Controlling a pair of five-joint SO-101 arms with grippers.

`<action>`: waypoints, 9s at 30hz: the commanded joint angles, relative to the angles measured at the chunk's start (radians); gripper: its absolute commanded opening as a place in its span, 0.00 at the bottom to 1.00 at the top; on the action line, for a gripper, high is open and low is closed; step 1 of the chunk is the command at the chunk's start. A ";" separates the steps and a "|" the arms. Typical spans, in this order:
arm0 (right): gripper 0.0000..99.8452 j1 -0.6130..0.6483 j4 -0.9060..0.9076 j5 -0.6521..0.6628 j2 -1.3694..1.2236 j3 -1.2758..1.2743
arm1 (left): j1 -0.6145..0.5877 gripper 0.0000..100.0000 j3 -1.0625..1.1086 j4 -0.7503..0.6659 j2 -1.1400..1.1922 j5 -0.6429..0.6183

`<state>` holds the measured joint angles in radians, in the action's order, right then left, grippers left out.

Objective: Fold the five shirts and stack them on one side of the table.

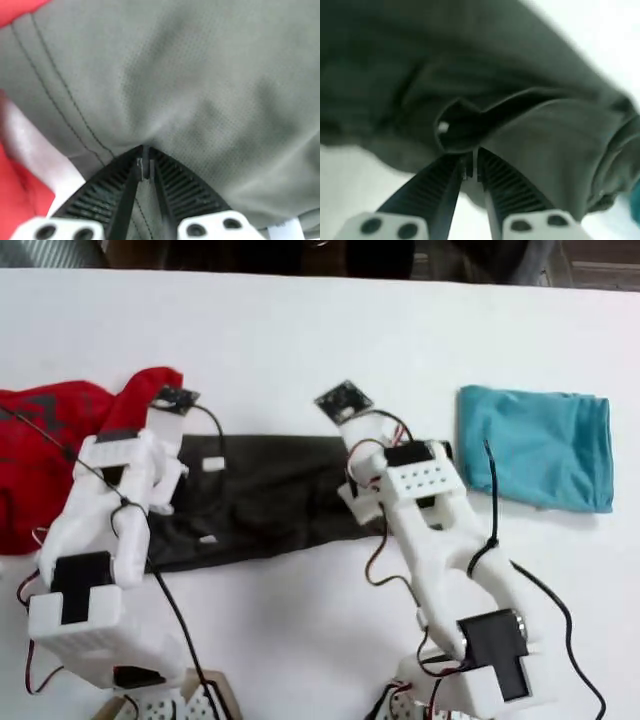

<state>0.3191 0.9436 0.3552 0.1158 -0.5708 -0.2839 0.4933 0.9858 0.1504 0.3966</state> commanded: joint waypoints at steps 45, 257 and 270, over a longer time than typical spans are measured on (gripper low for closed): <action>0.02 0.107 -0.005 -0.075 -0.165 0.192 | -0.003 0.03 0.002 -0.020 -0.005 0.002; 0.02 -0.598 -0.608 -0.413 0.395 -0.462 | 0.493 0.03 -1.629 0.786 0.419 -0.327; 0.02 -0.202 -0.229 -0.255 0.317 -0.049 | 0.132 0.03 -1.322 0.776 0.281 -0.348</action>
<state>0.0414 0.6030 0.0882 0.4687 -0.8316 -0.1028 -0.9030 1.7699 0.5631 0.0483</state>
